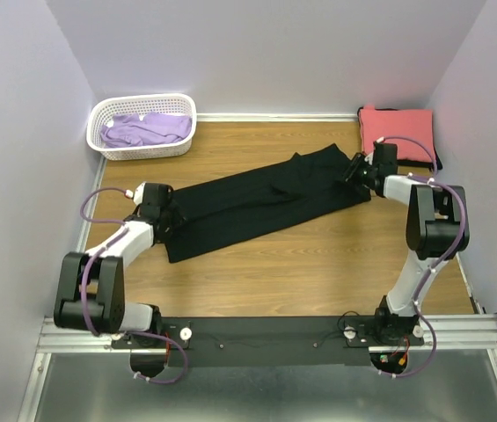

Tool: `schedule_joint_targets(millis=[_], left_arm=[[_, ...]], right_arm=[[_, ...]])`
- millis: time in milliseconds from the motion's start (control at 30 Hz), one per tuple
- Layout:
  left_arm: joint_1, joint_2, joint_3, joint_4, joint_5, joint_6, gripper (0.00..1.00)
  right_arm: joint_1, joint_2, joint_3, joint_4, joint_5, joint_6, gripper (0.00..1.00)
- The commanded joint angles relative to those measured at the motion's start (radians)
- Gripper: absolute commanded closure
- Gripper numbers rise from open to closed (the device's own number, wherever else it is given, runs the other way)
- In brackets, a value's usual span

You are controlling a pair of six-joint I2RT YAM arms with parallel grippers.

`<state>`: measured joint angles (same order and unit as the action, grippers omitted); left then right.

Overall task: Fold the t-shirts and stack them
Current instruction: Fold the tshirt

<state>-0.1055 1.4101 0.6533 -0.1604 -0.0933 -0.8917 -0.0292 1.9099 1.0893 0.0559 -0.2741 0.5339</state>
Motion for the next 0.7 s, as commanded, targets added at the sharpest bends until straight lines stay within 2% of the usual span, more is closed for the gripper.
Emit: schedule_joint_targets(millis=[0,100,167,267,300,333,667], left_arm=[[-0.013,-0.132,-0.049,-0.135,0.03,0.034,0.28],[-0.028,-0.269,-0.034,-0.165,-0.017,0.06,0.25],[-0.039,-0.332,-0.015,-0.171,-0.04,0.115,0.25],[-0.062,-0.358,0.0,-0.165,-0.062,0.158,0.25],[-0.069,-0.356,-0.006,-0.156,-0.051,0.161,0.25],[-0.071,-0.352,-0.009,-0.154,-0.043,0.169,0.25],[-0.082,-0.329,-0.034,-0.151,-0.014,0.174,0.25]], right_arm=[[-0.025,-0.035,0.04,-0.051,-0.054,-0.071,0.46],[-0.015,-0.124,-0.014,0.01,-0.209,-0.029,0.46],[-0.008,-0.167,-0.078,0.164,-0.357,0.03,0.46],[0.0,-0.207,-0.291,0.455,-0.511,0.248,0.54],[0.003,-0.201,-0.361,0.617,-0.53,0.333,0.56],[0.006,-0.177,-0.379,0.657,-0.56,0.346,0.57],[0.003,0.032,-0.45,0.688,-0.493,0.281,0.58]])
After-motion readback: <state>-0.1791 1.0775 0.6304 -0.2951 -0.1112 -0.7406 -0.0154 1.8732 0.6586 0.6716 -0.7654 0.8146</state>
